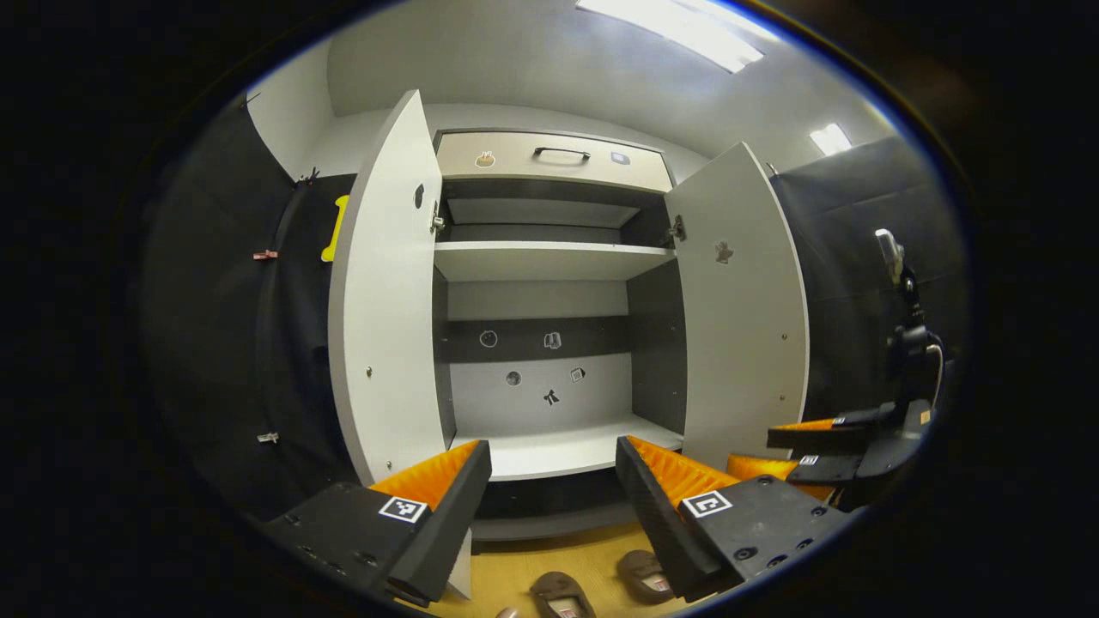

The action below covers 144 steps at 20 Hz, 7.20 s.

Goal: Grab one shoe with the right hand and put it into the shoe cabinet, grab the other shoe with the left hand and put it into the shoe cabinet; then close the right door with the right hand and the left door with the left hand.

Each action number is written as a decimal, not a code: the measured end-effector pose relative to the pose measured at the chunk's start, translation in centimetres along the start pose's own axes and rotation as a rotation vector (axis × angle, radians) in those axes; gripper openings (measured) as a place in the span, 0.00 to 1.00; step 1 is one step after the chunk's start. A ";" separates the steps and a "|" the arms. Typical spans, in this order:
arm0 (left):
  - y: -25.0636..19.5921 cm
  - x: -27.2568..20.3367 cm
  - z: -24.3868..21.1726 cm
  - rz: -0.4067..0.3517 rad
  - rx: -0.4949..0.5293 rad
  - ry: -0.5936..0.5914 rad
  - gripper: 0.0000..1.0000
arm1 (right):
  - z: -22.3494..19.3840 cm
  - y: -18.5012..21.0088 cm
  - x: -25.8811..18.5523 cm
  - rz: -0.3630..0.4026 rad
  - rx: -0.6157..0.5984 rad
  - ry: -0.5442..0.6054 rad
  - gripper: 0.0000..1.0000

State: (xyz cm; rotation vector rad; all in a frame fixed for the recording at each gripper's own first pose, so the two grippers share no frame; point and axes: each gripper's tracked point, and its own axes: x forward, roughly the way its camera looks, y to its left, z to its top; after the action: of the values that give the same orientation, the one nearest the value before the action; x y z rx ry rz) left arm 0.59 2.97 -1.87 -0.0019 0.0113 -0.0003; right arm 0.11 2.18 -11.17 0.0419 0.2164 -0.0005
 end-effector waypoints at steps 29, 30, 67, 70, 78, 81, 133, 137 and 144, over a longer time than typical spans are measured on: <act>2.1 4.6 -14.2 -0.072 -0.068 0.181 0.93 | -37.7 0.4 8.3 -0.141 0.073 0.578 0.65; 2.0 4.7 -14.6 -0.072 -0.074 0.191 0.93 | -38.1 0.2 8.8 -0.144 0.067 0.581 0.65; -1.0 -1.2 -10.6 -0.115 -0.103 0.224 0.91 | -9.7 1.8 11.7 -0.035 -0.063 0.248 0.05; -1.4 -2.7 -8.5 -0.126 -0.123 0.199 0.91 | -4.5 2.6 12.8 -0.033 -0.100 0.167 0.05; -2.0 -3.2 -5.7 -0.088 -0.155 0.166 0.91 | 3.4 2.5 20.7 -0.018 -0.112 0.129 0.05; -1.8 -1.3 -5.5 -0.045 -0.153 0.159 0.91 | 4.5 1.6 25.9 -0.007 -0.102 0.144 0.05; -1.5 -3.6 -27.2 -0.116 -0.029 0.384 0.89 | 3.3 -0.1 7.5 -0.101 -0.209 -0.152 0.98; -0.6 -2.8 -34.6 -0.083 -0.072 0.475 0.86 | -0.9 -0.7 7.7 -0.106 -0.215 -0.096 0.98; 0.4 -0.6 -45.1 -0.058 -0.202 0.604 0.72 | -7.0 -3.3 10.6 -0.166 -0.183 -0.028 0.98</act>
State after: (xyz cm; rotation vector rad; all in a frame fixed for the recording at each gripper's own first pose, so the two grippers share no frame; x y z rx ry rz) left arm -0.49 3.24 -46.92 -0.2044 0.6151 -0.0573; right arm 9.00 -0.75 -20.39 -0.1581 0.1904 -0.1462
